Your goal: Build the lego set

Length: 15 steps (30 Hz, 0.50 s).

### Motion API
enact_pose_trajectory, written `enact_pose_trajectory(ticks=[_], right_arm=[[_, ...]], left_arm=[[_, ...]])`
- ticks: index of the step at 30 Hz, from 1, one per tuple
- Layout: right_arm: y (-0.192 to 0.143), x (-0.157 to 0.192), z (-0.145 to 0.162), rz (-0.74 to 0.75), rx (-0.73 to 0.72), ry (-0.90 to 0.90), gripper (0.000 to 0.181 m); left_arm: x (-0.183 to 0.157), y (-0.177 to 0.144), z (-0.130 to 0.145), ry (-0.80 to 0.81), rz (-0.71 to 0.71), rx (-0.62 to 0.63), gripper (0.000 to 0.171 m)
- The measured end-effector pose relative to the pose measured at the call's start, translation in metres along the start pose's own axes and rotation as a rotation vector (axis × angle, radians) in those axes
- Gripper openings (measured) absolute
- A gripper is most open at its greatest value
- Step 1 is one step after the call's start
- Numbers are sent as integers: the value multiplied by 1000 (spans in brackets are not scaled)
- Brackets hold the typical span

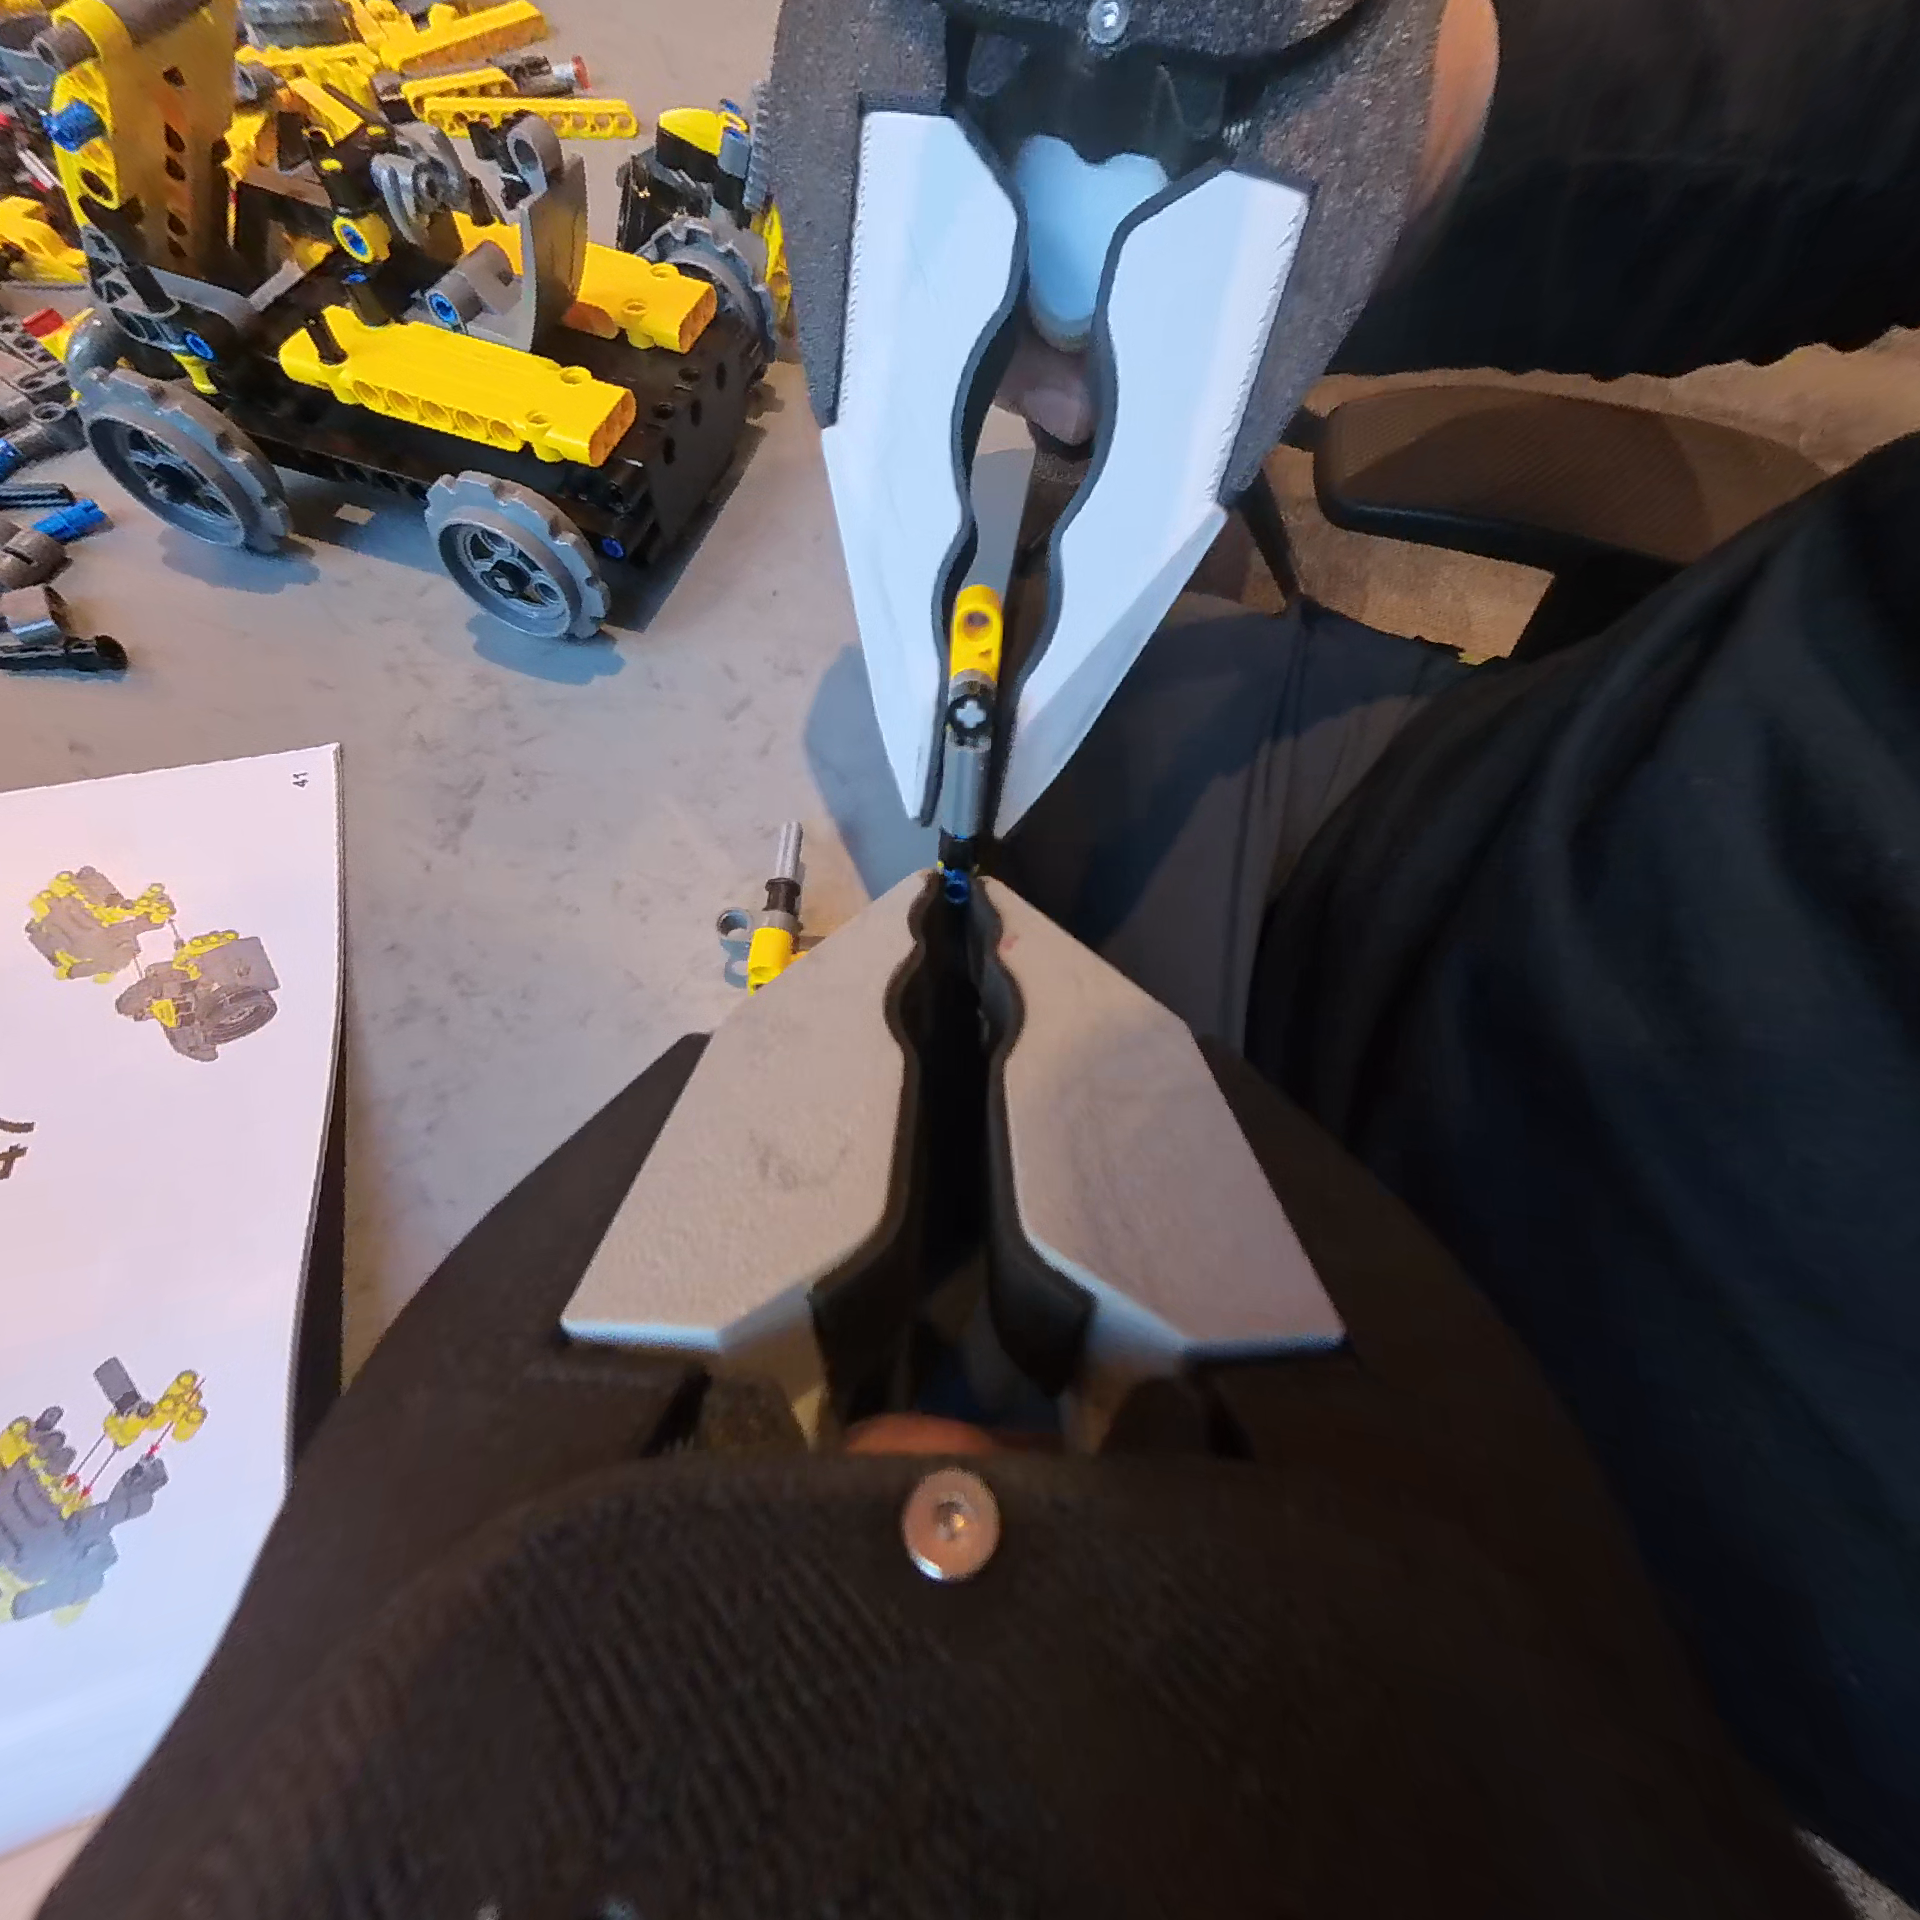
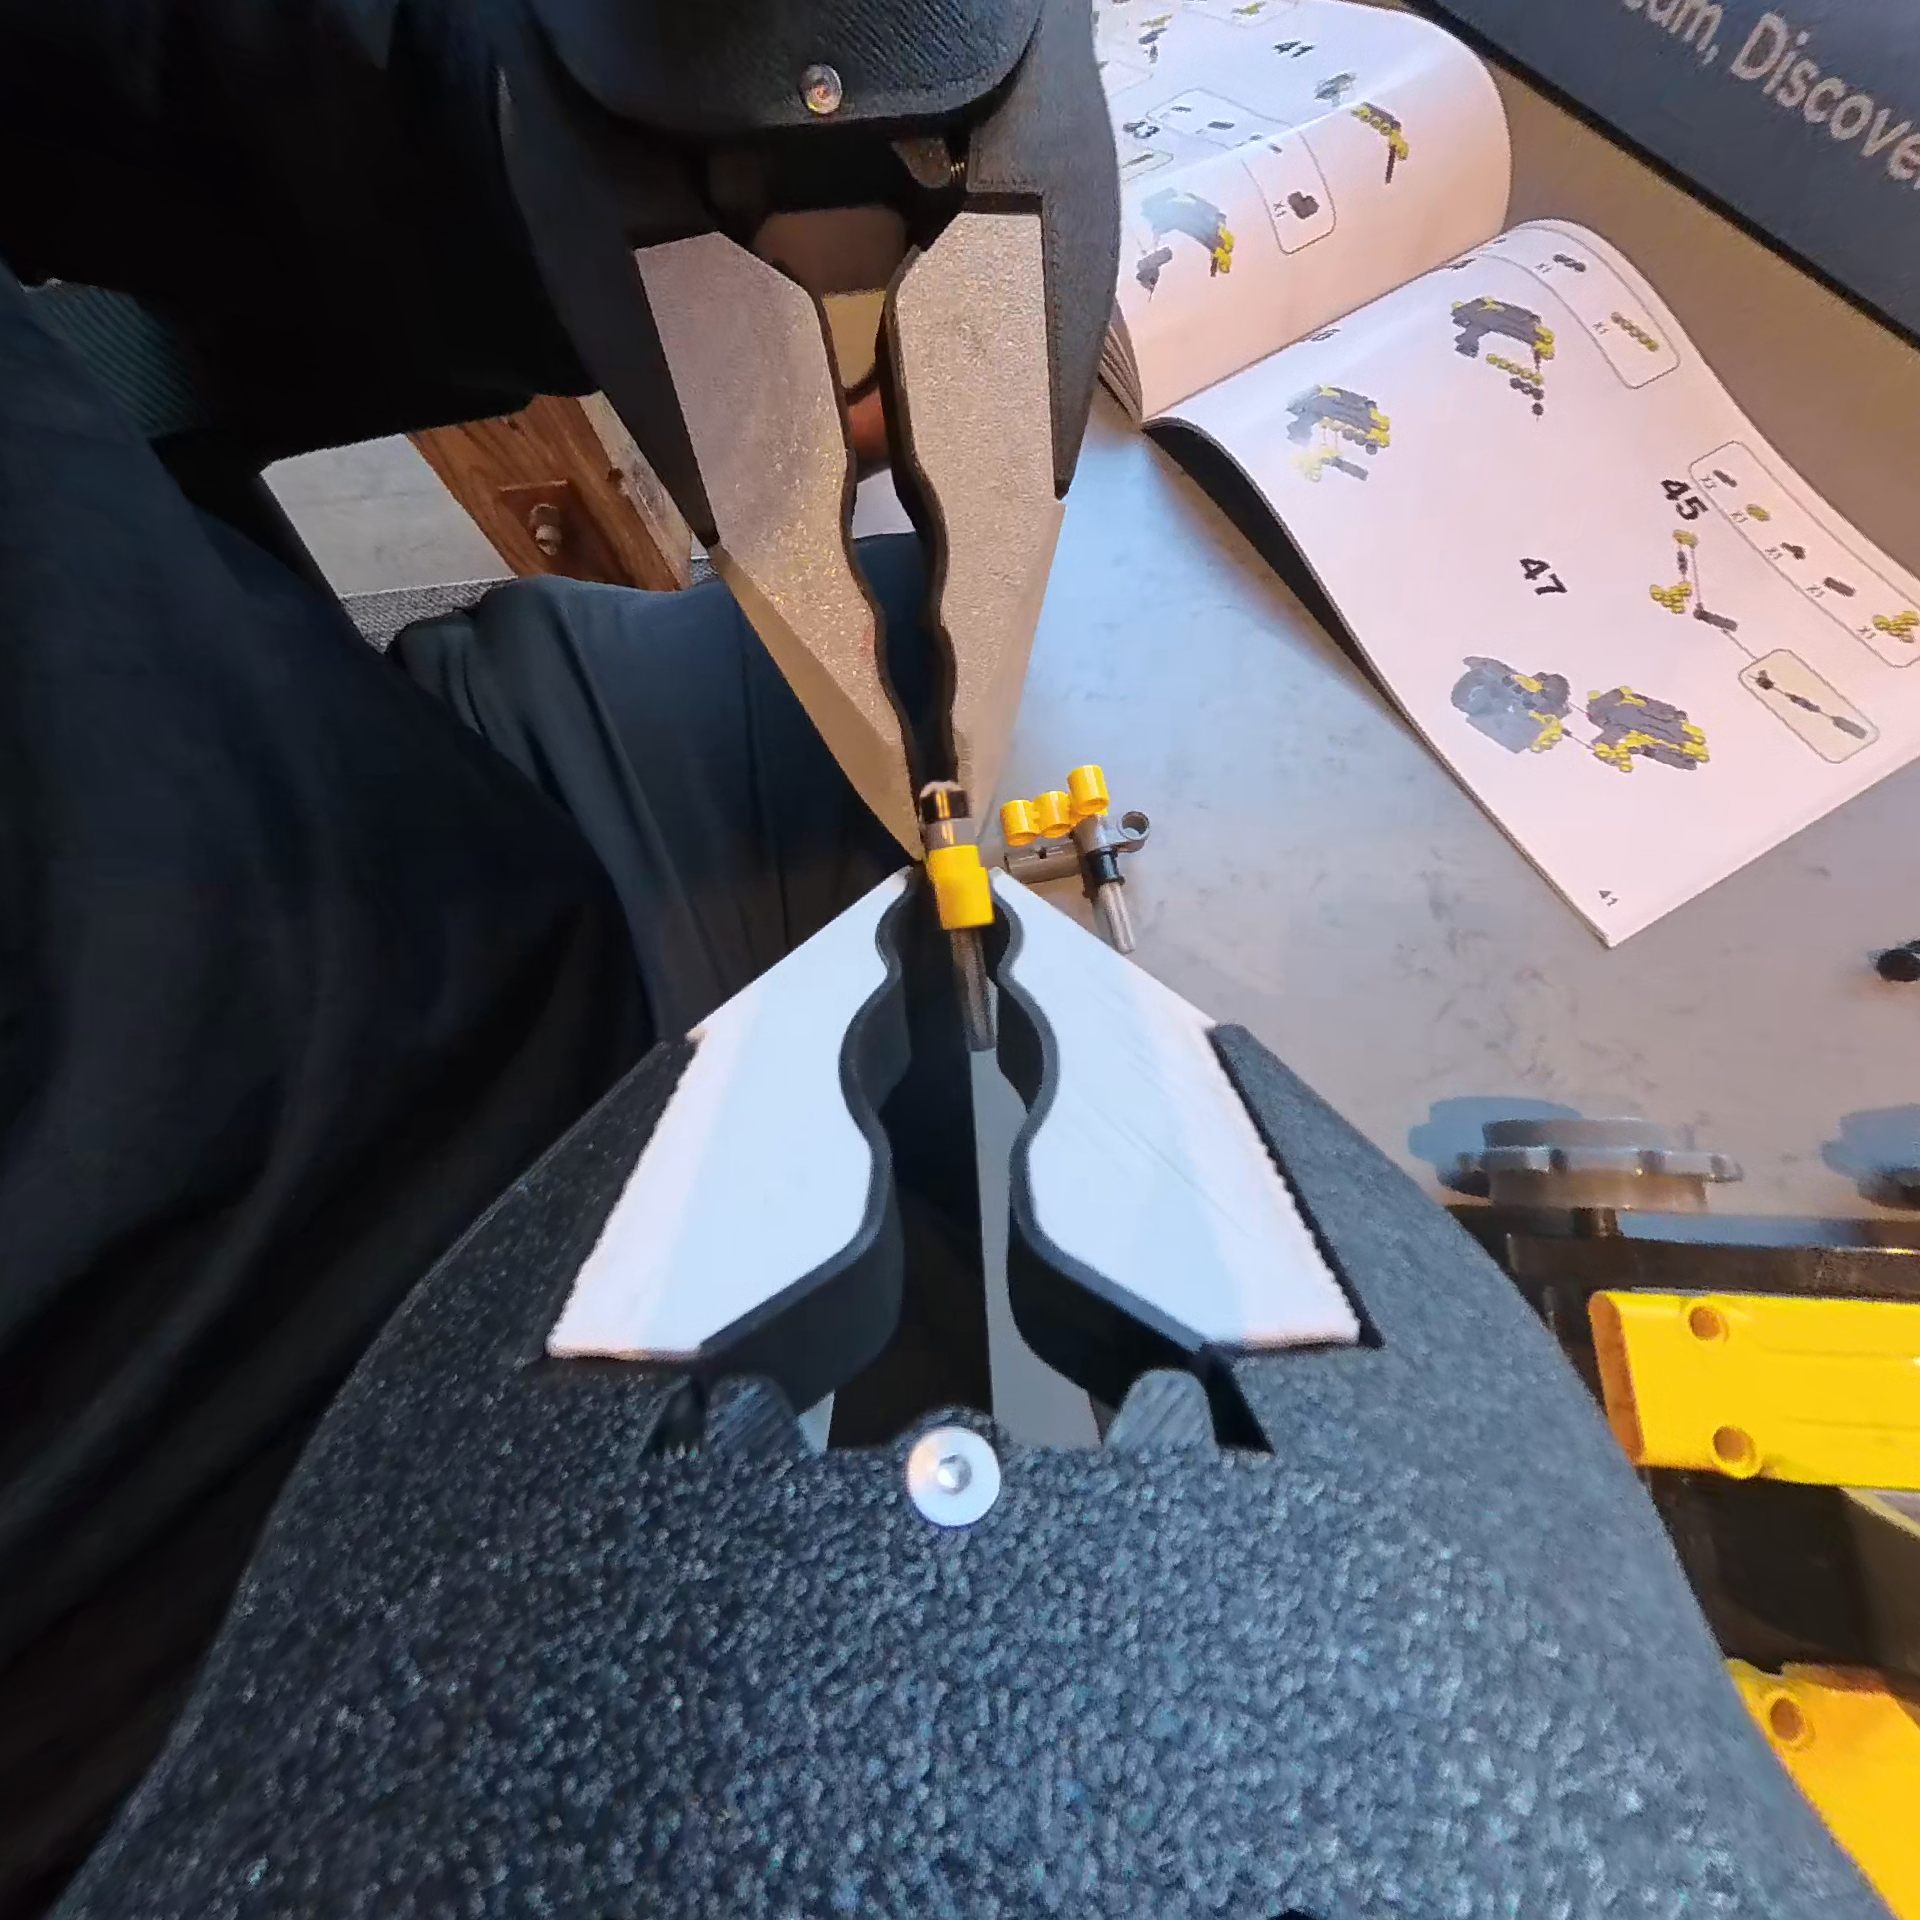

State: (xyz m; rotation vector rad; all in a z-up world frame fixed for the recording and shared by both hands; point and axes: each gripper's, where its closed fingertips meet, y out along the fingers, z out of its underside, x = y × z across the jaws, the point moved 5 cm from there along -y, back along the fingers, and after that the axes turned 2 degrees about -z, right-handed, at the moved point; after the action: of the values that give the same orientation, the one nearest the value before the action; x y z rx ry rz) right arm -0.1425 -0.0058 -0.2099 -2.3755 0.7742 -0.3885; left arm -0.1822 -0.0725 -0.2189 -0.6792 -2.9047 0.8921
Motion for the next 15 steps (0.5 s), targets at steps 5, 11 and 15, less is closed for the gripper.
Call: enact_pose_trajectory(ticks=[5, 11, 15], right_arm=[[2, 1, 0, 8, 5, -18, 8], [3, 3, 0, 17, 10, -55, 7], [5, -3, 2, 35, 35, -35, 7]], left_arm=[[0, 1, 1, 0, -7, 5, 3], [0, -1, 2, -27, 7, 3, 3], [7, -6, 2, -35, -36, 37, 11]])
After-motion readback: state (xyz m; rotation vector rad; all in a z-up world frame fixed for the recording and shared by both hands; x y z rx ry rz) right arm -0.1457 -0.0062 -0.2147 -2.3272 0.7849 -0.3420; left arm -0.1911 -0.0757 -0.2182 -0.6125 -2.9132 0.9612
